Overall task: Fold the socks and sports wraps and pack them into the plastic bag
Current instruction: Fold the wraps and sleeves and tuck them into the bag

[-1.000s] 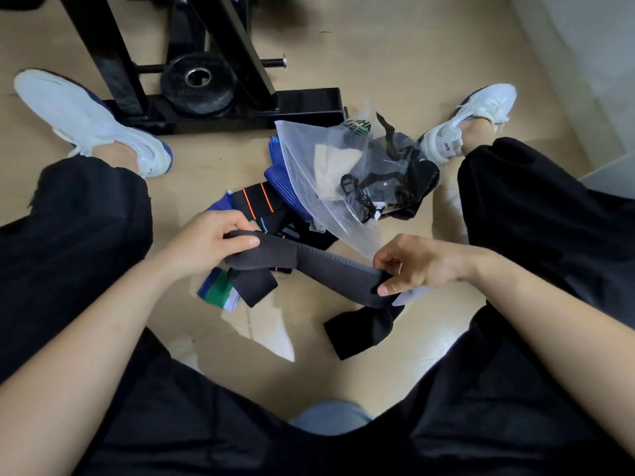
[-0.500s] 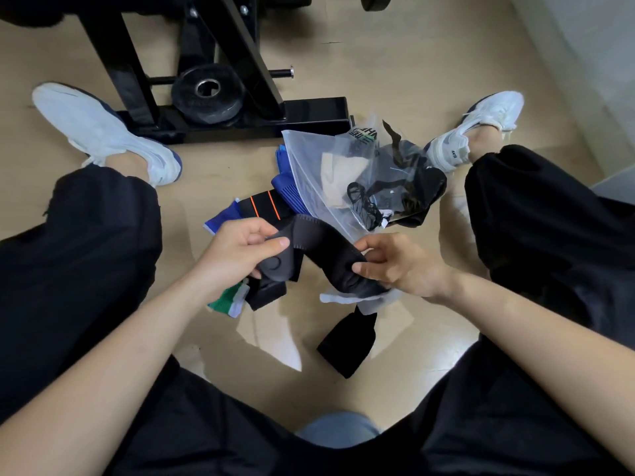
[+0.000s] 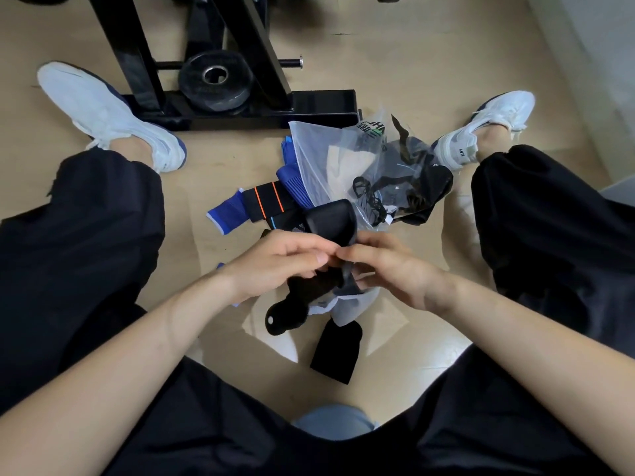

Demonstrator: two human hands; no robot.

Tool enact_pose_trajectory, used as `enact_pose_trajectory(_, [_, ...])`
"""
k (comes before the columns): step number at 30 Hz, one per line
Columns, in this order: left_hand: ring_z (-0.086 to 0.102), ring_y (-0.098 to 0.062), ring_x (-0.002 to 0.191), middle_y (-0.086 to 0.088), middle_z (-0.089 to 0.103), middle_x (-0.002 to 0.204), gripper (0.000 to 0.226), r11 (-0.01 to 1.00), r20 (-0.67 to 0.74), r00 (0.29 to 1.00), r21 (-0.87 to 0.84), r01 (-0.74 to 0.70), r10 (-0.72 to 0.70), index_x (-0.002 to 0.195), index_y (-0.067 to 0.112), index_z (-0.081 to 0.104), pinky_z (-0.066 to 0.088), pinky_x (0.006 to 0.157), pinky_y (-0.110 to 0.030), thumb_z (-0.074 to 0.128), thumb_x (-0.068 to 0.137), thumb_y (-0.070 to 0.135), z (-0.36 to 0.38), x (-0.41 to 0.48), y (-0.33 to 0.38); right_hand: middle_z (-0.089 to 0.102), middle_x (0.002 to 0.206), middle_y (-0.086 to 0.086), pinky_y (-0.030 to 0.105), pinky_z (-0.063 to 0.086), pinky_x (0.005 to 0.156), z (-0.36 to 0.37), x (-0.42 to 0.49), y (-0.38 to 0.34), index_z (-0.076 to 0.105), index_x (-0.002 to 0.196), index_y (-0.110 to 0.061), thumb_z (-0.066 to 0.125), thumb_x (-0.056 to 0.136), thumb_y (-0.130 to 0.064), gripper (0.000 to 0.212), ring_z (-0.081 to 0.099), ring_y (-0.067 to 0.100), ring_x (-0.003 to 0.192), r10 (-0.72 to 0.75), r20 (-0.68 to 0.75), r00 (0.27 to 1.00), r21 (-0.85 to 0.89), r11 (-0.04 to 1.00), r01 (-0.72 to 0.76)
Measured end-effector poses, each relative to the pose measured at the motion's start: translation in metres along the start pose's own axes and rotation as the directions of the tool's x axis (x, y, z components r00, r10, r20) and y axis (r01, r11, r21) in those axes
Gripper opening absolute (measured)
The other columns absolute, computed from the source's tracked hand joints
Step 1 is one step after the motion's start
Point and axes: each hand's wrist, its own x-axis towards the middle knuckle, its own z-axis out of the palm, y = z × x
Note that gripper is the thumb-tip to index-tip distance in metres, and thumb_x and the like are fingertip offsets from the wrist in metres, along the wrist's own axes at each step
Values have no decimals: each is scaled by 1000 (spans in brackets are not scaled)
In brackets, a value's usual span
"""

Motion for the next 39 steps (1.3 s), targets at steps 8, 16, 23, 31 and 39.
enact_pose_trajectory(8, [65, -13, 89, 12, 67, 97, 41, 906, -156, 964, 400, -139, 217, 110, 31, 72, 54, 71, -25, 89, 73, 35, 10, -1, -10, 70, 105, 17, 32, 57, 70, -9, -2, 2, 67, 118, -6, 55, 98, -4, 24, 66, 25, 84, -37, 112, 993, 125, 992, 23])
enact_pose_trajectory(16, [59, -9, 73, 15, 61, 85, 33, 872, -288, 917, 476, -113, 275, 95, 33, 69, 51, 66, -26, 90, 69, 36, 25, 7, -16, 66, 104, 31, 42, 55, 73, -6, 0, 7, 67, 107, 3, 67, 90, -3, 18, 64, 37, 88, -114, -47, 992, 113, 987, 119])
enact_pose_trajectory(23, [54, -3, 61, 11, 64, 71, 16, 950, -301, 931, 289, -116, 205, 85, 23, 74, 46, 63, -16, 86, 77, 16, 24, 7, -15, 60, 82, 18, 22, 49, 49, -5, 0, 6, 69, 99, 3, 78, 82, -6, 21, 59, 18, 64, -179, -181, 967, 0, 983, 182])
enact_pose_trajectory(31, [56, -1, 62, 6, 68, 77, 13, 956, -100, 984, 269, -118, 150, 78, 16, 73, 43, 60, -14, 83, 81, 10, 3, -5, 2, 57, 71, 15, 26, 55, 51, -8, 2, 9, 68, 91, 4, 76, 83, -1, 12, 58, 19, 60, -219, -251, 943, -17, 975, 222])
enact_pose_trajectory(39, [66, -4, 77, 14, 71, 86, 25, 897, -124, 990, 425, 117, -70, 87, 37, 73, 58, 79, -34, 83, 80, 14, -46, -13, -12, 53, 85, 24, 31, 53, 59, -38, 9, 4, 57, 103, 16, 75, 85, -5, 33, 59, 30, 75, -206, -326, 923, 75, 967, 242])
